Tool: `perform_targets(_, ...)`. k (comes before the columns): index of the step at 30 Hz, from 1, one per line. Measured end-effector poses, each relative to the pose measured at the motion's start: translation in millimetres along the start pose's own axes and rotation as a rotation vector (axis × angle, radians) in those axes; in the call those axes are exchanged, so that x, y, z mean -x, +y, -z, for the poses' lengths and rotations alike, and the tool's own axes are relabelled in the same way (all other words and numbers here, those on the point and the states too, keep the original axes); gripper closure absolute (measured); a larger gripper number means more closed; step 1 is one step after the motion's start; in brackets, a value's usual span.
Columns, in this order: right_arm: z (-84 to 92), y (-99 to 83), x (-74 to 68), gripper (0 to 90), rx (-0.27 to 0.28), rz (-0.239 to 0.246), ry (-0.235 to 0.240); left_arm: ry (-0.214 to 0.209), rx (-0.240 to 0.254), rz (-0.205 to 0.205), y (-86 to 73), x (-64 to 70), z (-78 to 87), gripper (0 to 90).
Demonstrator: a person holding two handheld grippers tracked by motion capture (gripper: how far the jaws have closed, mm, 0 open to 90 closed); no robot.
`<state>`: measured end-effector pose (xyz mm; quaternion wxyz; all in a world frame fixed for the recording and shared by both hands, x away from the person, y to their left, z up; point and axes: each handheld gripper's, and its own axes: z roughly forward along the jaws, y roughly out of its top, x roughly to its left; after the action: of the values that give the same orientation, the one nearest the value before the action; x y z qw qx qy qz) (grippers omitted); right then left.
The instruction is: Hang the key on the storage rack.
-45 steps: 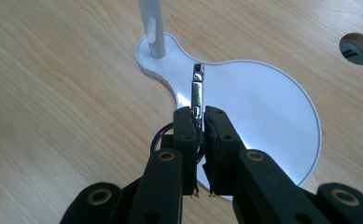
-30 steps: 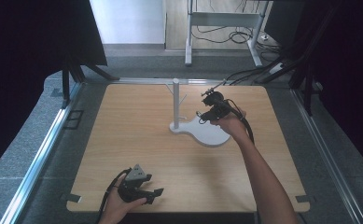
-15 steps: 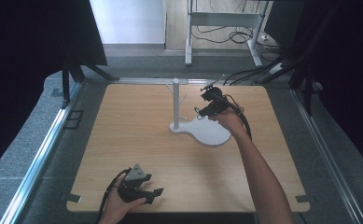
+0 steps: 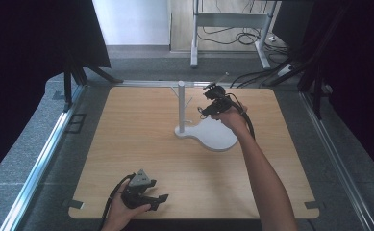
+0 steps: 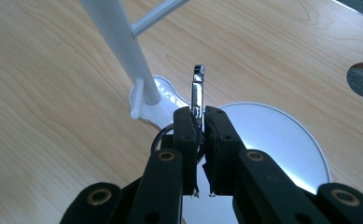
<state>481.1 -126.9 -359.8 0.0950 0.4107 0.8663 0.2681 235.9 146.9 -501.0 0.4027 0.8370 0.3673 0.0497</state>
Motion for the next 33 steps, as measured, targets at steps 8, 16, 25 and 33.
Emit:
perform_targets(8, -3.5, 8.5, 2.4, 83.7, 0.007, -0.015, 0.01, -0.004, -0.001, -0.001, 0.3, 0.8, 0.3, 26.3)
perform_targets(16, -2.5, 19.1, 4.6, 83.7, 0.017, -0.018, -0.004, -0.004, 0.003, 0.003, 0.4, 0.2, 1.8, 26.3)
perform_targets(25, -6.4, 32.3, 6.2, 83.7, 0.027, -0.027, -0.003, 0.005, 0.006, -0.002, 0.7, 0.9, 3.0, 26.3)
perform_targets(33, -5.9, 39.5, 5.5, 83.7, 0.042, -0.025, -0.007, 0.006, 0.006, -0.001, 0.4, 0.3, 2.9, 26.3)
